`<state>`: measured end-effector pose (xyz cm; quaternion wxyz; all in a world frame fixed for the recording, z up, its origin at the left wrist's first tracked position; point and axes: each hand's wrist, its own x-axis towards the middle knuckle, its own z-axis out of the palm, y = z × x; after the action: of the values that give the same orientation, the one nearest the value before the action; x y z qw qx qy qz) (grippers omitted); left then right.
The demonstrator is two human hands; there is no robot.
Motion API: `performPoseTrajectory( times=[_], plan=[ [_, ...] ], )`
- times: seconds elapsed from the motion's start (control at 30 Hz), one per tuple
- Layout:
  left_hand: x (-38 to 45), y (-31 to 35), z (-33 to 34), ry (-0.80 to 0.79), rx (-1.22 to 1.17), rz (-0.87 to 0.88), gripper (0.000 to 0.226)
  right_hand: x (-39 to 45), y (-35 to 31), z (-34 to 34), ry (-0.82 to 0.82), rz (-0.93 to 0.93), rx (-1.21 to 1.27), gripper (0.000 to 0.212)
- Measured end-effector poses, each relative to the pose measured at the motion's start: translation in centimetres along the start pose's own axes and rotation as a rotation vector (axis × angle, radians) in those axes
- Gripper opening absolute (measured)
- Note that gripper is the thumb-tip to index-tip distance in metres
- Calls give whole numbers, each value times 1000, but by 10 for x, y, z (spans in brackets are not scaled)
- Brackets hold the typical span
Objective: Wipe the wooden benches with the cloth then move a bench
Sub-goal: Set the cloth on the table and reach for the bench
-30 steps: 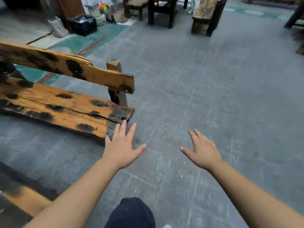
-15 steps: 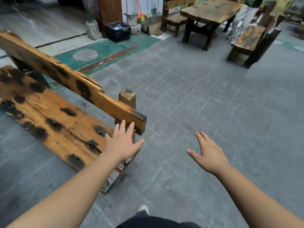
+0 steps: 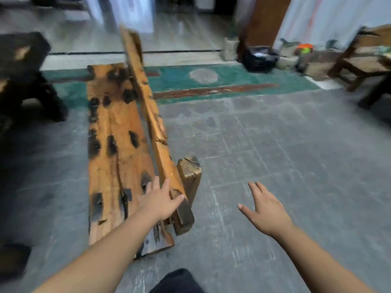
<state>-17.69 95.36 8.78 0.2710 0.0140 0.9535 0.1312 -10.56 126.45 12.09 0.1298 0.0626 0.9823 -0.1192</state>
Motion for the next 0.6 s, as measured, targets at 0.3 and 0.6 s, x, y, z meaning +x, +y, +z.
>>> performPoseTrajectory(
  times=[0.3, 0.6],
  plan=[
    [45, -4, 13, 136, -243, -407, 93, 230, -91, -11, -204, -691, -242, 80],
    [52, 27, 50, -62, -583, -793, 103, 318, -168, 22, -495, -1207, -441, 80]
  ],
)
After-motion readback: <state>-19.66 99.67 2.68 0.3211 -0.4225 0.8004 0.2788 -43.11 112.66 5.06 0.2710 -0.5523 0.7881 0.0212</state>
